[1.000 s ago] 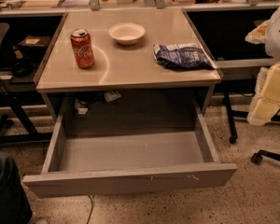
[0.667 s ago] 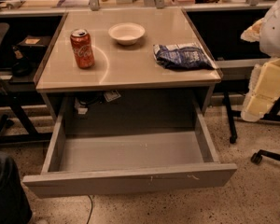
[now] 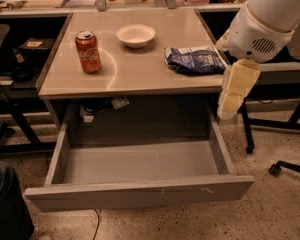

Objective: Place coke can into top drawer

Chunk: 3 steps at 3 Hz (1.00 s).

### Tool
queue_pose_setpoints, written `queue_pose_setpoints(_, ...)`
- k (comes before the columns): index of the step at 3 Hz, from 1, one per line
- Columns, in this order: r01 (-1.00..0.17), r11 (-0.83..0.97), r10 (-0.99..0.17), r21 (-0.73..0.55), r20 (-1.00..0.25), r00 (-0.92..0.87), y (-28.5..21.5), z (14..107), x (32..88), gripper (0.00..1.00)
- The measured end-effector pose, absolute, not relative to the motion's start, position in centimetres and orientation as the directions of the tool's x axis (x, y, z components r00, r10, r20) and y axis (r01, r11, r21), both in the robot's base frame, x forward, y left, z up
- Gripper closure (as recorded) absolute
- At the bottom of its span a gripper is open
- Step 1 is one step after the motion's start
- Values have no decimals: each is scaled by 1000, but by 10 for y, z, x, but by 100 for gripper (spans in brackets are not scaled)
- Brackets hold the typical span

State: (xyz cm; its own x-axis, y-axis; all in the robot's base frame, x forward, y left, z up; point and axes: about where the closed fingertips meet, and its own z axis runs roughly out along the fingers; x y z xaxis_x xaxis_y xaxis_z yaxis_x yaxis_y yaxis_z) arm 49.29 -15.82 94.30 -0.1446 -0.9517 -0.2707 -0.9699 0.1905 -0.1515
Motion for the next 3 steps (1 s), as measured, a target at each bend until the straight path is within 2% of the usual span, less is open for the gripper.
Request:
queue_pose_setpoints(1,-971,188,-952,-147,-272,-143,-157,940,495,0)
queue_pose_setpoints(2,-964,227,-925,-139,-341,-169,-150,936,504,0)
queue_pose_setpoints(3,-945,308,-853,-111,-472,-223,-129,935,535,0)
